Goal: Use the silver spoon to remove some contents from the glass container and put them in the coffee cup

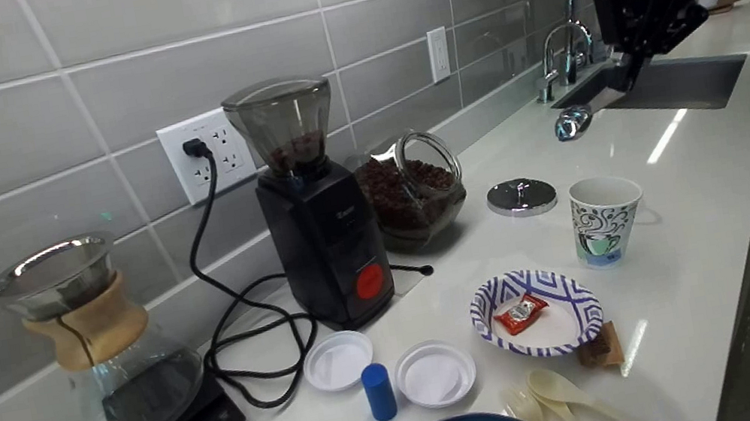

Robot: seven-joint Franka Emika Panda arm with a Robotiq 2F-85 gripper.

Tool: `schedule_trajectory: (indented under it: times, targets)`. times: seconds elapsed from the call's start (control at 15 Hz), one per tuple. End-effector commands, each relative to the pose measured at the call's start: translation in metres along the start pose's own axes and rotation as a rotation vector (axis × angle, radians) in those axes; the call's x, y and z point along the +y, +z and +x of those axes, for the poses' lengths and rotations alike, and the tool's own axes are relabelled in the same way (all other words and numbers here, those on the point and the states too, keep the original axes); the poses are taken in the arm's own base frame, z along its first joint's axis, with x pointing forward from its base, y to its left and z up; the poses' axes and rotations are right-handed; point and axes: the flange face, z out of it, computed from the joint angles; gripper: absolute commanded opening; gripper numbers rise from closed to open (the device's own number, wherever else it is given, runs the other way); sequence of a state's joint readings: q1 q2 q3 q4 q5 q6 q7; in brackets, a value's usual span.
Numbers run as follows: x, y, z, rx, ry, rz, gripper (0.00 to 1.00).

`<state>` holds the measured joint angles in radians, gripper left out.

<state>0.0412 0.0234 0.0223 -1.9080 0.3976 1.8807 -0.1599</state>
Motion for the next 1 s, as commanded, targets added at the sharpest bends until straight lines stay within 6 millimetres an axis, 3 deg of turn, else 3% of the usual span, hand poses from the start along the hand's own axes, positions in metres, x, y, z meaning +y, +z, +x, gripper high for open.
schedule_trajectory:
  times: [0.0, 0.2, 0.53, 0.93]
  targets:
    - [-0.002, 0.026, 0.025, 0.026, -0.017, 0.195, 0.01]
    - [-0.007, 0.050, 0.042, 0.030, -0.027, 0.362, 0.01]
    - [-0.014, 0.072, 0.075, 0.067, -0.054, 0.602, 0.01]
    - [-0.005, 0.104, 0.097, -0.020, -0.010, 0.648, 0.01]
